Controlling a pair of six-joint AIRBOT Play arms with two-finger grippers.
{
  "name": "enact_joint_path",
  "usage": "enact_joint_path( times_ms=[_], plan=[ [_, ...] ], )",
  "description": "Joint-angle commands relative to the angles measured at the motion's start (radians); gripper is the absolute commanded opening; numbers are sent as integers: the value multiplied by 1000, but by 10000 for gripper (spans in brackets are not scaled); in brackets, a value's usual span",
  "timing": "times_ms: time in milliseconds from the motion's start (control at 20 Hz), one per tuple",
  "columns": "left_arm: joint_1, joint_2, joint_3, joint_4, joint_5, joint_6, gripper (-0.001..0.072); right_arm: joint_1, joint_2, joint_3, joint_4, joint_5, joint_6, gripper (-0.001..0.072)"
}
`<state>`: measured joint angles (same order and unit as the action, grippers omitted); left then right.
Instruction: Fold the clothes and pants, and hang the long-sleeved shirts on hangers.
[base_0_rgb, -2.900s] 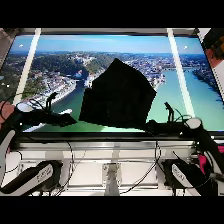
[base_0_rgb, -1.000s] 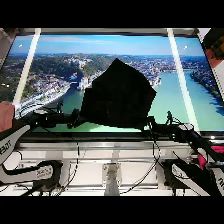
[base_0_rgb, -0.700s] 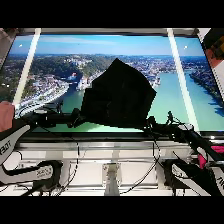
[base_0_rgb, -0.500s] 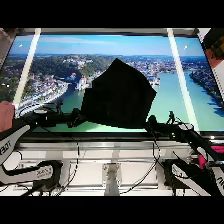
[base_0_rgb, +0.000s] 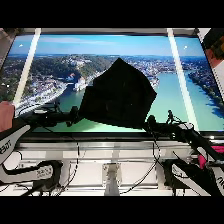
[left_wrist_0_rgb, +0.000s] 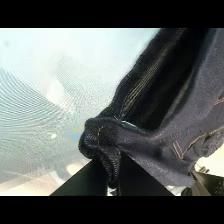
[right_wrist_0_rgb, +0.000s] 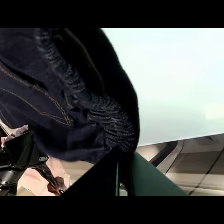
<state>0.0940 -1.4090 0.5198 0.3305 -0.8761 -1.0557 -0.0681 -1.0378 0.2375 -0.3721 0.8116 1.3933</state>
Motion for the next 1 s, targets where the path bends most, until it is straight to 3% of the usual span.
enact_joint_path(
  times_ms=[0,100,350,450,700,850,950],
  plan=[
    [-1,2,2,-67,-36,11,12,0,3,1,3,13,-51,24],
    [0,21,17,-81,-82,101,10,0,23,1,-4,72,-108,24],
    [0,309,21,38,-104,98,8,0,208,1,-50,237,-62,24],
    [-1,467,21,147,-105,-32,8,0,315,1,-51,309,69,24],
    [-71,743,53,193,-20,-189,7,0,567,2,-22,435,368,24],
    [-182,684,174,193,82,-195,7,0,698,41,-29,379,561,25],
    [-259,561,278,193,150,-194,7,0,729,67,-85,264,672,25]
  ],
)
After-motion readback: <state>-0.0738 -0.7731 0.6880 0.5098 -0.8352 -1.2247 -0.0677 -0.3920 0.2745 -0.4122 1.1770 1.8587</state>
